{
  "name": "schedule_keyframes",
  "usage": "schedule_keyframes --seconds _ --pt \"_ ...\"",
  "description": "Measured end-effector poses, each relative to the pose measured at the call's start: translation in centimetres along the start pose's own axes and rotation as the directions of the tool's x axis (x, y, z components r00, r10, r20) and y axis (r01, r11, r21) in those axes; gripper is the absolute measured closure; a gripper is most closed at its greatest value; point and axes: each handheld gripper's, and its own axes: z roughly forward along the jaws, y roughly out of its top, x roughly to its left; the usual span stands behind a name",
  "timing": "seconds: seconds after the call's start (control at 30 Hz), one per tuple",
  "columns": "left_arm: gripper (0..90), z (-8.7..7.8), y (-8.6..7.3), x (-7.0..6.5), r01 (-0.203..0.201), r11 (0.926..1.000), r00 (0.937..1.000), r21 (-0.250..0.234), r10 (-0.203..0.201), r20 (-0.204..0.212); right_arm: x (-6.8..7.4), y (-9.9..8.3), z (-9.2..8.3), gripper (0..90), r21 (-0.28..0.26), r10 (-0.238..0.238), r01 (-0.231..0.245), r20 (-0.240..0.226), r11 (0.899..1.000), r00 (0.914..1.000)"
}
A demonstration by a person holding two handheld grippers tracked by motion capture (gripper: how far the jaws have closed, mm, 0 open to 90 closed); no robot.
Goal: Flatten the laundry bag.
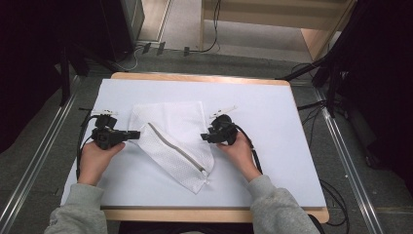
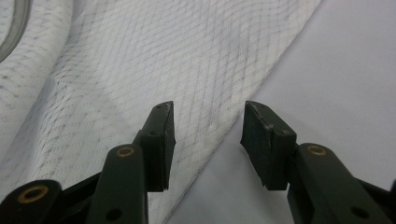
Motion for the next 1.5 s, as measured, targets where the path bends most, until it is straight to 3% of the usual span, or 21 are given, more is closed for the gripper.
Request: schedule_keyframes --seconds 0.3,0.4,0.47,0.6,0.77,1.13,1.5 --pt "88.1 -0.7 -1.1 -0.4 0.015 0.9999 0.9999 -0.004 -0.015 0.005 -0.3 0.6 0.8 56.5 0.0 -0.002 0.002 0.003 1.0 1.0" --pt "87.9 -0.7 -1.3 -0.4 0.015 0.9999 0.9999 -0.002 -0.015 0.001 -0.3 0.8 1.1 61.1 -0.006 -0.011 0.011 0.007 1.0 0.9999" --pt "87.8 -0.8 -1.4 -0.4 0.015 0.9999 0.9999 0.001 -0.015 0.0 0.1 0.8 1.2 72.7 -0.001 -0.057 0.057 0.057 0.998 0.9968" --pt "87.7 -0.8 -1.4 -0.4 0.015 0.9999 0.9999 0.002 -0.015 -0.002 0.1 0.9 1.3 81.3 -0.004 -0.07 0.07 0.06 0.998 0.9958" --pt "87.5 -0.8 -1.4 -0.4 0.011 0.9999 0.9999 0.0 -0.011 -0.001 -0.5 1.0 1.2 88.5 0.005 -0.036 0.036 0.02 0.999 0.9991" --pt "87.3 -0.5 -1.0 -0.5 0.006 1.0 1.0 0.003 -0.006 0.005 -2.5 0.8 -0.3 88.4 -0.013 0.04 -0.039 0.056 0.999 0.9977" --pt "87.2 0.7 0.1 -0.9 -0.025 0.9995 0.9994 0.021 0.024 0.025 -5.5 -0.6 -2.8 88.4 -0.042 0.128 -0.124 0.106 0.991 0.9861"
